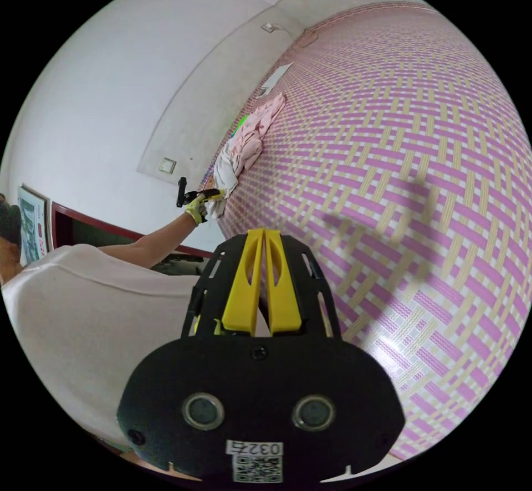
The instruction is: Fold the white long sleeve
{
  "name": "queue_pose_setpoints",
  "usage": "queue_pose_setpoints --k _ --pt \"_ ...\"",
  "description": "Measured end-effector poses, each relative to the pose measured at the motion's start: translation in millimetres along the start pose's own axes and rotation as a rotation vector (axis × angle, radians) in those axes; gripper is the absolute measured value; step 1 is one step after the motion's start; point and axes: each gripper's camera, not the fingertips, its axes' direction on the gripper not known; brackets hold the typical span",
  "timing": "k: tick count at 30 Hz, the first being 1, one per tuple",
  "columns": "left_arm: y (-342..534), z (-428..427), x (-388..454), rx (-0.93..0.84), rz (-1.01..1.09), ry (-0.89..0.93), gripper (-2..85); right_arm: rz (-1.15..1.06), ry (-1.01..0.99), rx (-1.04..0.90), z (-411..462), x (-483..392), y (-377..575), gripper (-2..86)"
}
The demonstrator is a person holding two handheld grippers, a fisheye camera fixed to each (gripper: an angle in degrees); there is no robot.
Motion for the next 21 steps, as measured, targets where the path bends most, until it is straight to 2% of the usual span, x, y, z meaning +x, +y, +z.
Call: queue_pose_setpoints --k 1,4,6,7,8,9,11,15,17,18,20,21 --pt "4.9 -8.3 -6.3 0.030 -0.022 -0.002 0.2 0.009 0.007 0.013 -8.5 6.5 7.2 -1.0" --pt "27.2 -44.2 -33.8 0.145 -0.061 0.178 -1.3 0.022 0.030 0.041 -31.9 24.8 26.5 -1.0" --pt "49.0 -78.8 -56.7 0.268 -0.115 0.350 -1.5 0.040 0.023 0.063 -46.5 41.2 38.6 -1.0" --pt "67.0 -105.5 -68.5 0.380 -0.119 0.541 -1.5 0.052 0.016 0.077 -55.9 53.0 46.3 -1.0" --pt "86.1 -131.1 -69.9 0.493 -0.088 0.700 -1.6 0.058 0.013 0.088 -64.7 64.2 53.4 -1.0" --pt "94.8 -142.9 -65.6 0.534 -0.051 0.769 -1.6 0.061 0.012 0.094 -69.1 69.8 57.0 -1.0" --pt "121.4 -177.5 -16.0 0.565 0.158 0.953 -1.6 0.071 -0.001 0.123 -85.9 92.2 70.6 -1.0" --pt "159.7 -166.3 107.6 0.382 0.373 1.213 -1.6 0.089 -0.035 0.174 -109.6 122.7 90.6 -1.0" --pt "193.8 -114.7 190.6 0.099 0.399 1.400 -1.6 0.111 -0.050 0.178 -118.0 143.5 105.2 -1.0" --pt "204.9 -101.4 207.3 0.027 0.395 1.451 -1.6 0.118 -0.055 0.175 -119.1 148.6 108.8 -1.0" --pt "257.4 -62.8 260.6 -0.215 0.383 1.673 -1.6 0.142 -0.072 0.177 -126.2 166.6 125.6 -1.0" --pt "269.7 -57.2 271.8 -0.281 0.401 1.705 -1.6 0.145 -0.073 0.184 -129.1 170.0 130.4 -1.0"
